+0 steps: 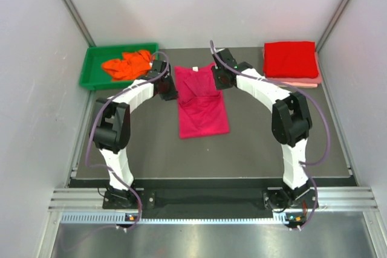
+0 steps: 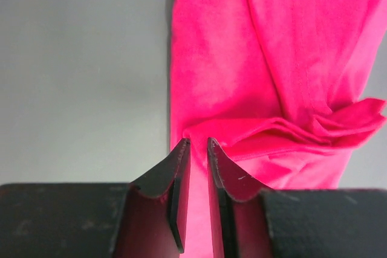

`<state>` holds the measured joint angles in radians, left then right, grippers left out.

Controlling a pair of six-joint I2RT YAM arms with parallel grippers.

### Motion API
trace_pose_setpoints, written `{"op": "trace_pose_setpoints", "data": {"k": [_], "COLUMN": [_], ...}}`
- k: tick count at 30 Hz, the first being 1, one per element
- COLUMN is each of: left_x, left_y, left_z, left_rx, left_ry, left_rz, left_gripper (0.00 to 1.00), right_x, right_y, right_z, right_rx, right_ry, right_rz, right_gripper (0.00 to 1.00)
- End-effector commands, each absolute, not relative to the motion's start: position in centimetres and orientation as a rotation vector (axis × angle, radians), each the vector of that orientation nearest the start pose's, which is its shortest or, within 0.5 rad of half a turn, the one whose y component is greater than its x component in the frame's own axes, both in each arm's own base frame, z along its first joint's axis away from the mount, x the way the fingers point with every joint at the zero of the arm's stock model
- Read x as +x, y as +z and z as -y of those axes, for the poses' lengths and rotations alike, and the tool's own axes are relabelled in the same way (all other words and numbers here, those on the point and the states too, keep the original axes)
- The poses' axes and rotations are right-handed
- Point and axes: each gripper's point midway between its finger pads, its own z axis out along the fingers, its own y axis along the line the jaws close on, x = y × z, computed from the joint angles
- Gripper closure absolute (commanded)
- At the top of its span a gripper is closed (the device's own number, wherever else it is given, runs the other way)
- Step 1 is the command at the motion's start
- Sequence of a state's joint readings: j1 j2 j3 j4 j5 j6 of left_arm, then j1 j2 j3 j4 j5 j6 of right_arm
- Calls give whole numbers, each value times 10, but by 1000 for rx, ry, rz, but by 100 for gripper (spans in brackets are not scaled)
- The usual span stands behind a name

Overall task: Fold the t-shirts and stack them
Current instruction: Fold the tshirt

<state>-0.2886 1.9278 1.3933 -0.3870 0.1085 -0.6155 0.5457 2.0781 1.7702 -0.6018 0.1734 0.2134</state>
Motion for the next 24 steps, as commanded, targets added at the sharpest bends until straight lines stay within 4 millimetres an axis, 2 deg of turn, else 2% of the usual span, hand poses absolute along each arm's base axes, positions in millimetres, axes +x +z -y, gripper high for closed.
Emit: {"op": "trace_pose_setpoints", "data": {"k": [1, 2, 3, 5, 6, 8, 10, 15, 18, 22, 24], "left_x": [442, 437, 432, 419, 420, 411, 405, 397, 396, 402, 410], "left_y": [118, 122, 122, 122, 125, 120, 111, 85, 71, 62, 64], "left_z": [173, 182, 187, 207, 214, 227, 235, 233, 234, 228, 225], "left_rx": [-268, -225, -210, -159, -140, -96, -76, -79, -82, -92, -93], "left_ry": [-489, -531, -561, -690, -736, -801, -811, -740, -735, -662, -622], "left_rz": [-2442, -2422, -2425, -2431, -2411, -2434, -2465, -2542, -2570, -2590, -2587], "left_gripper": [77, 78, 78, 79, 80, 80, 81, 81, 82, 82, 82], "right_x": [450, 446, 437, 430, 424, 421, 416, 409, 412, 427, 437], "right_y": [154, 156, 143, 147, 137, 135, 124, 104, 87, 80, 77], "right_z": [-248, -251, -247, -249, -246, -251, -253, -264, -272, -276, -276], "right_rx": [-276, -266, -260, -244, -251, -259, -272, -277, -280, -269, -249], "right_ry": [204, 242, 244, 283, 284, 320, 345, 427, 453, 446, 441], "right_rz": [-2375, -2369, -2402, -2393, -2411, -2404, -2435, -2466, -2492, -2492, -2490], "right_gripper": [72, 75, 80, 85, 89, 91, 93, 93, 93, 93, 93]}}
